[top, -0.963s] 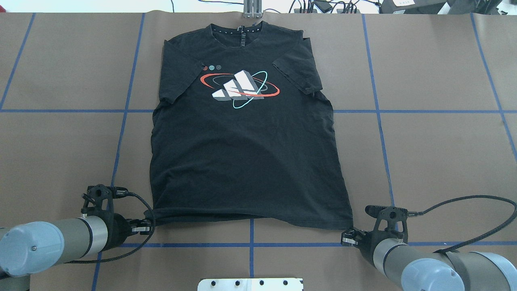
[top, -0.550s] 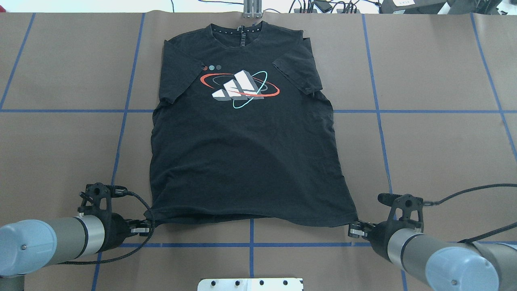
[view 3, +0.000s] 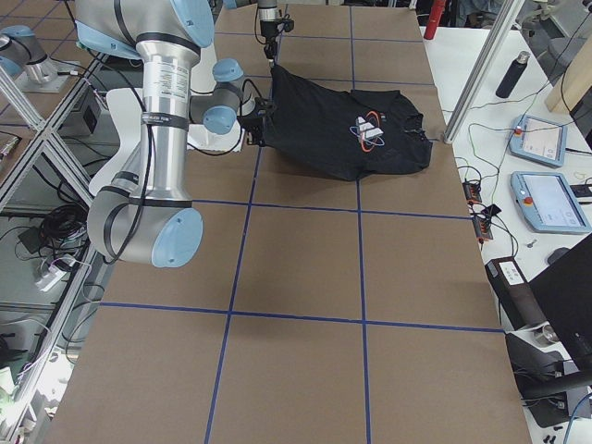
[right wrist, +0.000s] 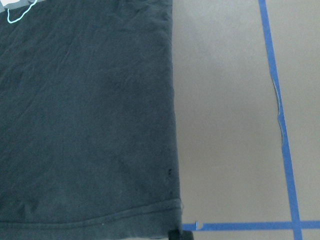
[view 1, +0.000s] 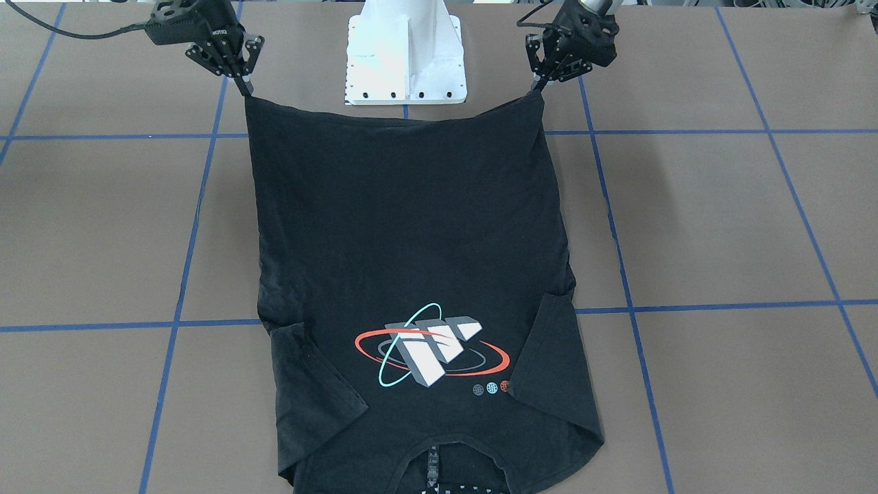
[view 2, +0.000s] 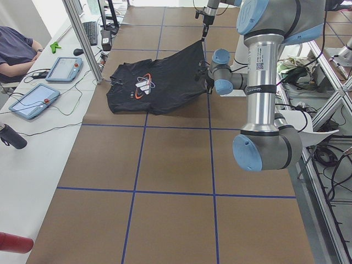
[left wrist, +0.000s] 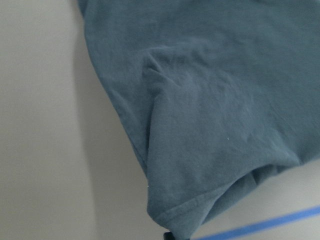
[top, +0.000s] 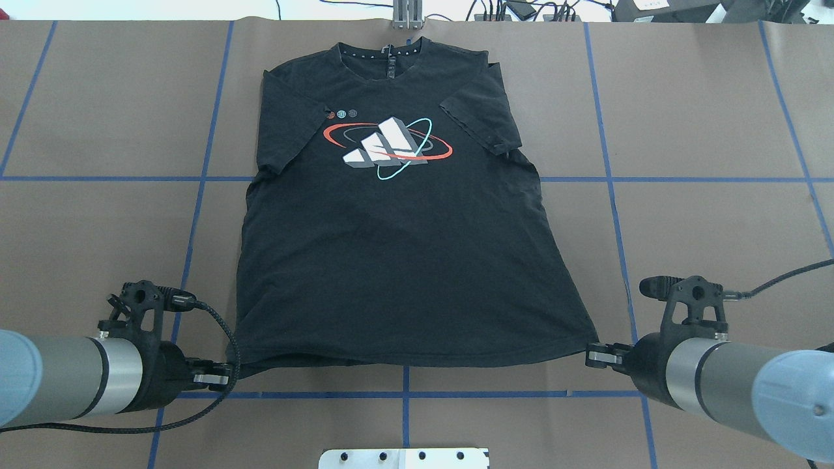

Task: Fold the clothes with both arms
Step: 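Lift the hem with both grippers and fold it toward the collar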

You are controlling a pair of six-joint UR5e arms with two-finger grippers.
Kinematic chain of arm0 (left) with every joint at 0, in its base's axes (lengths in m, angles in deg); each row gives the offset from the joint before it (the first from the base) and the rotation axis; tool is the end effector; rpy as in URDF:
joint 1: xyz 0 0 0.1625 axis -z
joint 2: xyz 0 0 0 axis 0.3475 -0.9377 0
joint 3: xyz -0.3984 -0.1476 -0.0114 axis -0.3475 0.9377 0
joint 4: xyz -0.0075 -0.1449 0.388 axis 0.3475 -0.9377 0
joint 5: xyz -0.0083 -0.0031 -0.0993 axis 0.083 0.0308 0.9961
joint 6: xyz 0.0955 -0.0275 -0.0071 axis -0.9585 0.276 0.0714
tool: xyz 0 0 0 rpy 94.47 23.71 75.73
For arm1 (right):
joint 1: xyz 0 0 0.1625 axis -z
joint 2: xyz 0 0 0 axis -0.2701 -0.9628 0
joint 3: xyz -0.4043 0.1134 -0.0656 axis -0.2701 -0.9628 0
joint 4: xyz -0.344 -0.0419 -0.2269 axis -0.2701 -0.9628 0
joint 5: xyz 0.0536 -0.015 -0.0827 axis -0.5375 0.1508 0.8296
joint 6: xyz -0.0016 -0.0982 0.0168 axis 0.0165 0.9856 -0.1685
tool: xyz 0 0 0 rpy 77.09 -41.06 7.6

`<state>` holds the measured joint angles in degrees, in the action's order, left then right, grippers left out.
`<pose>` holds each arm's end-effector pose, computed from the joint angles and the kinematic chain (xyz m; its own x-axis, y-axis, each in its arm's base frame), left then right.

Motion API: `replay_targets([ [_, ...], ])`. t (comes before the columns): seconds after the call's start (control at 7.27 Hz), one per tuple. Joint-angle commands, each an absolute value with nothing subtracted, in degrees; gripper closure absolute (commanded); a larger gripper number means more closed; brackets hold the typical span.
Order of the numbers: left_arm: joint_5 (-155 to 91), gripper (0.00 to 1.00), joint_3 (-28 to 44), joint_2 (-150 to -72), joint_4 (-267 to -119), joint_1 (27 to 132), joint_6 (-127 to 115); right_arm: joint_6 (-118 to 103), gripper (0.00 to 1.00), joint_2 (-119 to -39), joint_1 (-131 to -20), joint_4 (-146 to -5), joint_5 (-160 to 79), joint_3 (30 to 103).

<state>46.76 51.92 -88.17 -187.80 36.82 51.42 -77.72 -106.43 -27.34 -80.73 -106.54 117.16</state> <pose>0.3514 -0.2241 0.2817 0.4528 0.1798 -0.8733 -0.0154 0.9809 0.1939 -0.3208 -0.2042 0.2794 0.5876 0.0648 0.8066 -0.1841 0.9814 0.0552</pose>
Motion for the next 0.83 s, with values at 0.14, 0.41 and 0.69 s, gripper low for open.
replay_targets([
  [0.14, 47.89, 1.0, 54.95, -87.06, -186.29, 32.93, 51.31, -76.94, 1.0, -106.79, -16.07, -92.24, -107.66, 129.05],
  [0.41, 47.98, 1.0, 55.92, -87.49, -185.85, 33.51, 51.57, -77.47, 1.0, -104.78, -16.61, -96.15, -106.17, 132.44],
  [0.69, 48.33, 1.0, 54.09, -89.76, -185.76, 37.7, 51.4, -77.03, 1.0, -96.64, -26.52, -101.92, -105.98, 131.48],
])
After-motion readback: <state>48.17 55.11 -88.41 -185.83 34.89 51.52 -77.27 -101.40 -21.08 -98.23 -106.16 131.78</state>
